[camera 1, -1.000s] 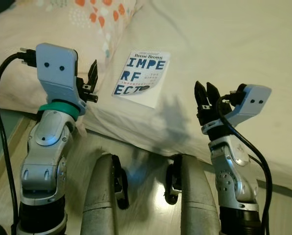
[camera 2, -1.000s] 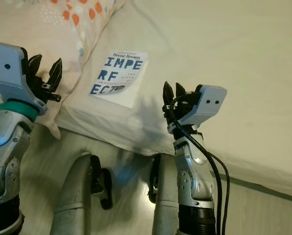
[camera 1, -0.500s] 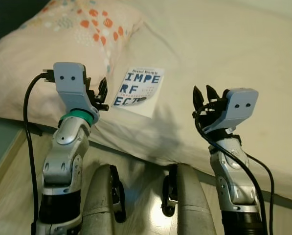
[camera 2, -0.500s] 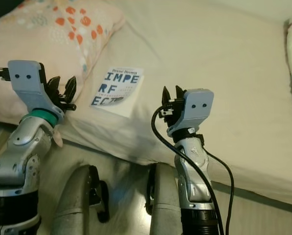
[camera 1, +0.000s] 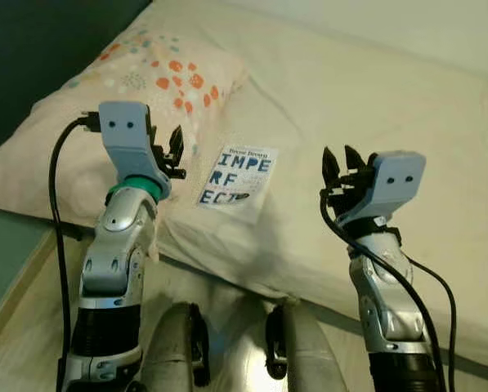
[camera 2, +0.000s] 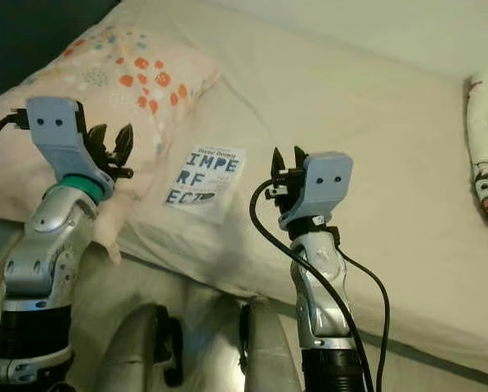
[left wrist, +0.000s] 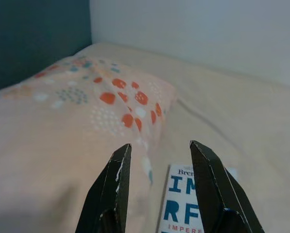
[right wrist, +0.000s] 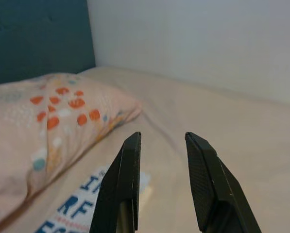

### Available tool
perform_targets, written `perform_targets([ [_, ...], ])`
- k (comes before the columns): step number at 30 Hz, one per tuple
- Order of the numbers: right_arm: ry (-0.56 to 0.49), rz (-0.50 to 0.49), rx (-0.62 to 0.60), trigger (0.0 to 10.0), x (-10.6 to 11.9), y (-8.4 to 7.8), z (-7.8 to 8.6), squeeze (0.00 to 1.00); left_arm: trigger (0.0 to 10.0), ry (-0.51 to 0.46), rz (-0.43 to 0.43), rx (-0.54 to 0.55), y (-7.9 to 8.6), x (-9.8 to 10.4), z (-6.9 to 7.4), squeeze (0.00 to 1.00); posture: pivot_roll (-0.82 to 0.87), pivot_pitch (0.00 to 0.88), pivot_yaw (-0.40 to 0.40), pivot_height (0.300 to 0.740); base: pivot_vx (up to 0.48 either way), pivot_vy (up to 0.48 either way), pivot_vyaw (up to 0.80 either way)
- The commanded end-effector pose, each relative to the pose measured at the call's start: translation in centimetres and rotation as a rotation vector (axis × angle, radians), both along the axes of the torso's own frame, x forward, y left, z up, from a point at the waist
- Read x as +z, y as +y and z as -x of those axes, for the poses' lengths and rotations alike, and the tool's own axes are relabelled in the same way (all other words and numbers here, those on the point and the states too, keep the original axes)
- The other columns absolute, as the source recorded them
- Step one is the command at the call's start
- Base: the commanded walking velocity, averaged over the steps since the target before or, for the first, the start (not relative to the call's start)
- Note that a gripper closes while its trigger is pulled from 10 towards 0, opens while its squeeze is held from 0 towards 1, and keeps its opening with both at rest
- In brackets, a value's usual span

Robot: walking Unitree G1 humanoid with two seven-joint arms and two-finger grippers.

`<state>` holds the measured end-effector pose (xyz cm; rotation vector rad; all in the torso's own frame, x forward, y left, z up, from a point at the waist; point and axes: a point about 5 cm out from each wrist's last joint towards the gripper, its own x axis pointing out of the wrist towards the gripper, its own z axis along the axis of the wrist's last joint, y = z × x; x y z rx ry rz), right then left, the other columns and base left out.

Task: Clean up the room

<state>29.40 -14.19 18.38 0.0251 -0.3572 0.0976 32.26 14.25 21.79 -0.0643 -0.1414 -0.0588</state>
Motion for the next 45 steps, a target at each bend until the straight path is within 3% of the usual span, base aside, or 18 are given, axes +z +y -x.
perform_targets([
  [1,0.026,0.001,-0.012,10.0,-0.9,-0.3,0.1,0.00,10.0,0.007,-0.006,0.004,-0.1,-0.4,-0.1,0.00,-0.09,0.091,0.013,0.693,0.000,0.000,0.00],
  [8,0.025,0.009,-0.021,10.0,-0.9,-0.4,-0.2,0.00,10.0,0.016,-0.004,0.012,-0.4,-1.0,-0.5,0.00,-0.09,0.077,0.011,0.723,0.000,0.000,0.00],
  [24,0.033,-0.020,-0.032,10.0,-1.5,-0.2,-0.6,0.00,10.0,0.021,-0.003,0.009,-0.9,-1.7,-0.7,0.00,-0.09,0.042,0.017,0.723,0.000,0.000,0.00],
  [45,0.039,-0.027,-0.034,10.0,-2.2,-0.1,-0.5,0.00,10.0,0.007,-0.024,0.010,-0.8,-1.7,-0.7,0.00,-0.09,0.043,0.027,0.723,-0.315,0.000,0.00],
])
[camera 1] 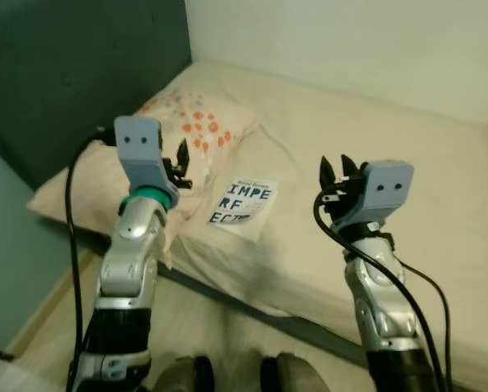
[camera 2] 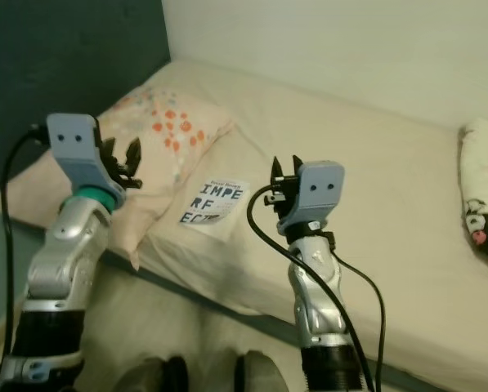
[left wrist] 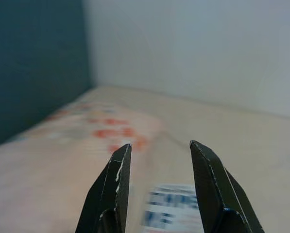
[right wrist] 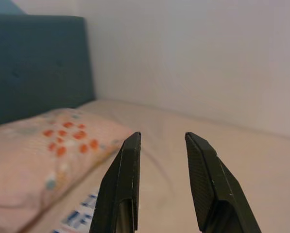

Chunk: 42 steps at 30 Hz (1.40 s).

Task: Clean up the room

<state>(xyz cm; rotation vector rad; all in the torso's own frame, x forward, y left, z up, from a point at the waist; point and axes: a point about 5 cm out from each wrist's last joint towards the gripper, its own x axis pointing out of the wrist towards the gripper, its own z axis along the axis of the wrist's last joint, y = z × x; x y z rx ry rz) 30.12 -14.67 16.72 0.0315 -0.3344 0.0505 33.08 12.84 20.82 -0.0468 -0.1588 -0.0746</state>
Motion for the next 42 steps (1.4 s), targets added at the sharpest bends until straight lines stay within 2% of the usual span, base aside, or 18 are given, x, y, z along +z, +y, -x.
perform_targets([
  [1,0.015,-0.015,0.011,10.0,-0.6,0.4,0.2,0.00,10.0,0.024,-0.007,0.025,0.6,-0.7,0.1,0.00,-0.09,0.043,0.027,0.723,-0.337,0.000,0.00],
  [12,0.019,-0.017,0.013,10.0,-0.7,0.4,0.1,0.00,10.0,0.023,-0.010,0.028,0.7,-0.7,0.1,0.00,-0.09,0.048,0.029,0.723,-0.337,0.000,0.00],
  [16,0.038,-0.023,0.011,10.0,-1.0,0.4,0.1,0.00,10.0,0.030,-0.013,0.031,0.8,-0.9,0.1,0.00,-0.09,0.049,0.030,0.723,0.000,0.000,0.00],
  [22,0.097,-0.028,0.016,10.0,-2.3,0.6,-0.2,0.00,10.0,0.112,-0.022,0.008,1.1,-2.7,0.3,0.00,-0.09,0.050,0.033,0.723,0.000,0.000,-0.67],
  [27,0.152,-0.049,0.050,10.0,-3.6,1.4,-0.7,0.00,10.0,0.218,-0.012,0.060,2.8,-5.0,0.9,0.00,-0.09,0.050,0.043,0.723,0.000,0.000,-0.80],
  [30,0.160,-0.054,0.058,10.0,-3.8,1.6,-0.8,0.00,10.0,0.237,-0.024,0.074,3.2,-5.5,1.1,0.00,-0.09,0.050,0.043,0.723,0.000,0.000,-0.80],
  [33,0.191,-0.074,0.074,10.0,-4.5,2.2,-1.0,0.00,10.0,0.276,-0.070,0.099,4.3,-7.1,1.7,0.00,-0.08,0.046,0.043,0.723,0.000,0.000,-0.80],
  [35,0.191,-0.074,0.074,10.0,-4.5,2.2,-1.0,0.00,10.0,0.276,-0.070,0.099,4.3,-7.1,1.7,0.00,-0.08,0.046,0.043,0.723,0.000,0.000,-0.80],
  [39,0.221,-0.061,0.102,10.0,-5.5,2.9,-0.8,0.00,10.0,0.317,-0.111,0.138,5.4,-8.9,2.2,0.00,-0.08,0.045,0.039,0.723,0.000,0.000,-0.80],
  [42,0.229,-0.055,0.114,10.0,-5.9,3.1,-0.7,0.00,10.0,0.323,-0.097,0.158,5.7,-9.6,2.3,0.00,-0.09,0.046,0.038,0.723,0.000,0.000,-0.80],
])
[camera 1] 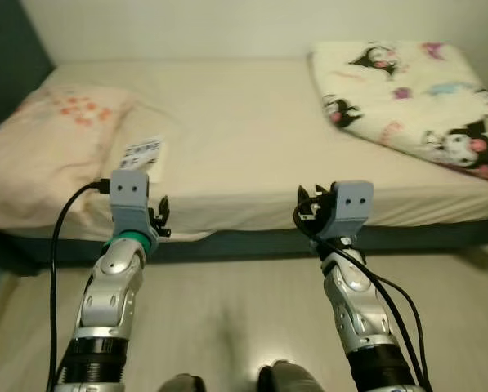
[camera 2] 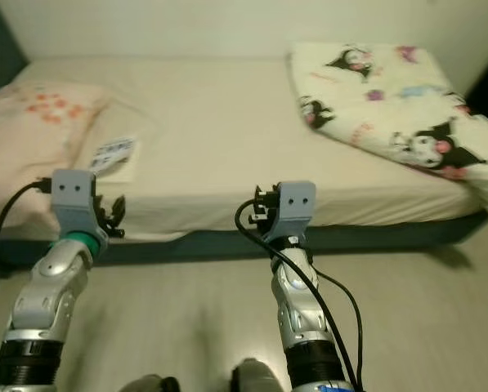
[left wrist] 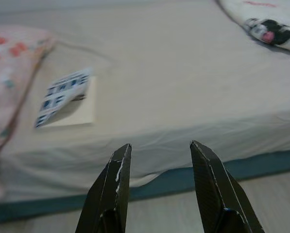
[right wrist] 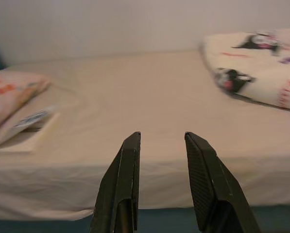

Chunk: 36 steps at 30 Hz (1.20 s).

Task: Clean up the room

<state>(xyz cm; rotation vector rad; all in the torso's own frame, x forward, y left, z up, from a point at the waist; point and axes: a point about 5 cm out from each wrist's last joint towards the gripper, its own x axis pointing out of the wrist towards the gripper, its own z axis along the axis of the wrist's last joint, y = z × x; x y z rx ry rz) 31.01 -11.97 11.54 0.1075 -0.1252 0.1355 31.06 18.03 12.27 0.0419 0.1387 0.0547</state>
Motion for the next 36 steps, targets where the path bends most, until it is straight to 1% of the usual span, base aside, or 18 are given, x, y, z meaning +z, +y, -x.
perform_targets([
  [1,0.020,0.000,0.015,10.0,-0.7,0.4,0.2,0.00,10.0,0.025,-0.010,0.028,0.6,-1.0,0.3,0.00,-0.09,0.046,0.038,0.723,0.000,0.000,-0.80],
  [9,0.008,0.007,0.017,10.0,-0.5,0.2,0.2,0.00,10.0,0.011,0.004,0.023,0.3,-1.0,0.1,0.00,-0.10,0.044,0.039,0.723,0.000,0.000,-0.80],
  [14,-0.005,0.015,0.011,10.0,-0.4,-0.1,0.0,0.00,10.0,0.005,-0.001,0.023,0.2,-0.9,-0.3,0.00,-0.10,0.045,0.037,0.723,0.000,0.000,-0.80],
  [19,-0.010,0.024,0.019,10.0,-0.5,-0.1,0.0,0.00,10.0,0.002,-0.003,0.028,0.1,-1.1,-0.4,0.00,-0.10,0.042,0.034,0.723,0.000,0.000,0.00],
  [20,-0.004,0.043,0.041,10.0,-0.8,0.0,0.1,0.00,10.0,-0.007,-0.022,0.016,0.0,-1.2,-0.4,0.00,-0.09,0.041,0.032,0.723,0.000,0.000,0.00],
  [21,-0.004,0.043,0.041,10.0,-0.8,0.0,0.1,0.00,10.0,-0.007,-0.022,0.016,0.0,-1.2,-0.4,0.00,-0.09,0.041,0.032,0.723,0.000,0.000,0.00],
  [25,0.002,0.056,0.057,10.0,-1.0,-0.1,0.3,0.00,10.0,-0.010,-0.042,0.000,-0.1,-1.4,-0.4,0.00,-0.10,0.040,0.031,0.723,0.000,0.000,-0.80],
  [28,0.002,0.068,0.064,10.0,-1.1,-0.2,0.4,0.00,10.0,-0.010,-0.045,-0.013,-0.3,-1.6,-0.4,0.00,-0.10,0.038,0.027,0.723,0.000,0.000,-0.80],
  [29,0.003,0.071,0.065,10.0,-1.1,-0.3,0.4,0.00,10.0,-0.012,-0.044,-0.021,-0.6,-1.6,-0.4,0.00,-0.10,0.038,0.027,0.723,0.000,0.000,-0.80],
  [30,0.002,0.071,0.063,10.0,-1.1,-0.5,0.4,0.00,10.0,-0.030,-0.053,-0.050,-1.4,-1.3,-0.5,0.00,-0.10,0.036,0.028,0.723,0.000,0.000,-0.80],
  [36,-0.002,0.068,0.058,10.0,-1.0,-0.5,0.3,0.00,10.0,-0.054,-0.057,-0.079,-2.3,-0.8,-0.6,0.00,-0.10,0.033,0.027,0.723,0.000,0.000,-0.80],
])
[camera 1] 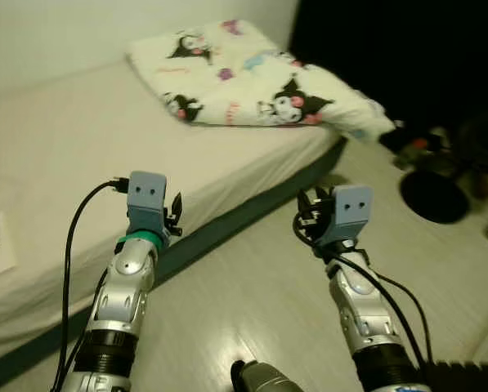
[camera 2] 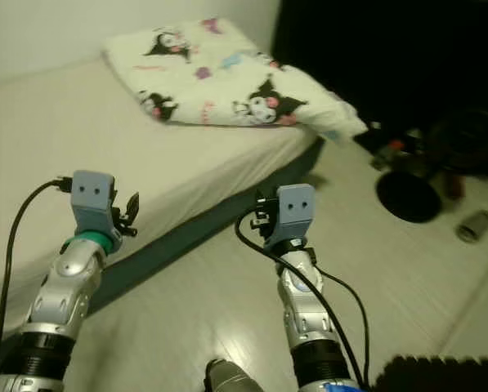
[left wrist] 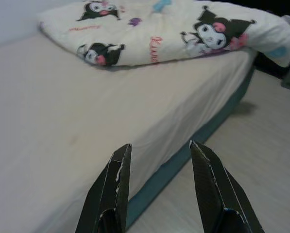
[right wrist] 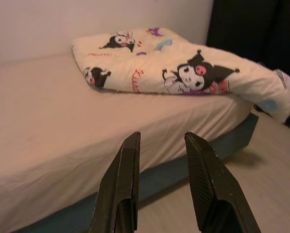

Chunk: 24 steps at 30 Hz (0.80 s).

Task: Clean up the room

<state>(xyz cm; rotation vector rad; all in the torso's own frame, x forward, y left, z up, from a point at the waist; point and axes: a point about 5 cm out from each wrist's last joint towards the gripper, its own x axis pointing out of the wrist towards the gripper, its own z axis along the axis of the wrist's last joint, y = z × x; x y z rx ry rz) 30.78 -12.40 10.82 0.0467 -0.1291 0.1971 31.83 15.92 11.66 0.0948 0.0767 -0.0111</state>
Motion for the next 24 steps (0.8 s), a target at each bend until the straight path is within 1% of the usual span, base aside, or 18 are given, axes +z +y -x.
perform_targets([
  [1,0.007,0.003,-0.001,10.0,-0.3,-0.1,0.0,0.00,10.0,0.002,-0.007,-0.012,-0.3,-0.1,0.1,0.00,-0.10,0.033,0.027,0.723,0.000,0.000,-0.80],
  [4,0.003,-0.003,-0.003,10.0,-0.1,-0.2,0.0,0.00,10.0,-0.006,-0.007,-0.015,-0.4,0.0,0.0,0.00,-0.10,0.031,0.028,0.723,0.000,0.000,-0.80],
  [6,-0.030,0.006,-0.003,10.0,0.7,-0.3,-0.2,0.00,10.0,-0.038,-0.005,-0.014,-0.3,0.9,-0.2,0.00,-0.10,0.033,0.028,0.723,0.000,0.000,-0.80],
  [7,-0.030,0.006,-0.003,10.0,0.7,-0.3,-0.2,0.00,10.0,-0.038,-0.005,-0.014,-0.3,0.9,-0.2,0.00,-0.10,0.033,0.028,0.723,0.000,0.000,-0.80],
  [9,-0.092,0.027,-0.010,10.0,2.0,-0.5,-0.2,0.00,10.0,-0.104,-0.023,-0.012,0.0,2.4,-0.3,0.00,-0.10,0.033,0.028,0.723,0.000,0.000,-0.80],
  [10,-0.135,0.031,-0.018,10.0,3.0,-0.8,-0.2,0.00,10.0,-0.154,-0.045,-0.011,0.2,3.5,-0.3,0.00,-0.10,0.033,0.028,0.723,0.000,0.000,-0.80],
  [11,-0.161,0.031,-0.023,10.0,3.6,-0.9,-0.1,0.00,10.0,-0.185,-0.061,-0.010,0.4,4.2,-0.3,0.00,-0.09,0.039,0.026,0.723,0.000,0.000,-0.80],
  [12,-0.175,0.030,-0.026,10.0,4.0,-1.0,-0.1,0.00,10.0,-0.202,-0.069,-0.010,0.4,4.6,-0.2,0.00,-0.09,0.039,0.026,0.723,0.000,0.000,-0.80],
  [13,-0.206,0.036,-0.032,10.0,4.7,-1.2,0.0,0.00,10.0,-0.230,-0.083,-0.012,0.7,5.4,-0.2,0.00,-0.09,0.039,0.026,0.723,0.000,0.000,-0.80],
  [14,-0.206,0.036,-0.032,10.0,4.7,-1.2,0.0,0.00,10.0,-0.230,-0.083,-0.012,0.7,5.4,-0.2,0.00,-0.09,0.039,0.026,0.723,0.000,0.000,-0.80],
  [15,-0.261,0.046,-0.046,10.0,6.1,-1.7,0.4,0.00,10.0,-0.266,-0.097,-0.022,1.0,6.6,-0.1,0.00,-0.09,0.039,0.026,0.723,0.000,0.000,-0.80],
  [16,-0.261,0.046,-0.046,10.0,6.1,-1.7,0.4,0.00,10.0,-0.266,-0.097,-0.022,1.0,6.6,-0.1,0.00,-0.09,0.039,0.026,0.723,0.000,0.000,-0.80],
  [17,-0.278,0.047,-0.050,10.0,6.6,-1.9,0.5,0.00,10.0,-0.276,-0.098,-0.031,1.0,7.1,0.0,0.00,-0.09,0.039,0.026,0.723,0.000,0.000,-0.80],
  [19,-0.278,0.047,-0.050,10.0,6.6,-1.9,0.5,0.00,10.0,-0.276,-0.098,-0.031,1.0,7.1,0.0,0.00,-0.09,0.039,0.026,0.723,0.000,0.000,-0.80],
  [24,-0.286,0.054,-0.054,10.0,6.8,-2.0,0.5,0.00,10.0,-0.286,-0.086,-0.060,0.3,7.5,0.1,0.00,-0.08,0.049,0.027,0.723,0.000,0.000,-0.80],
])
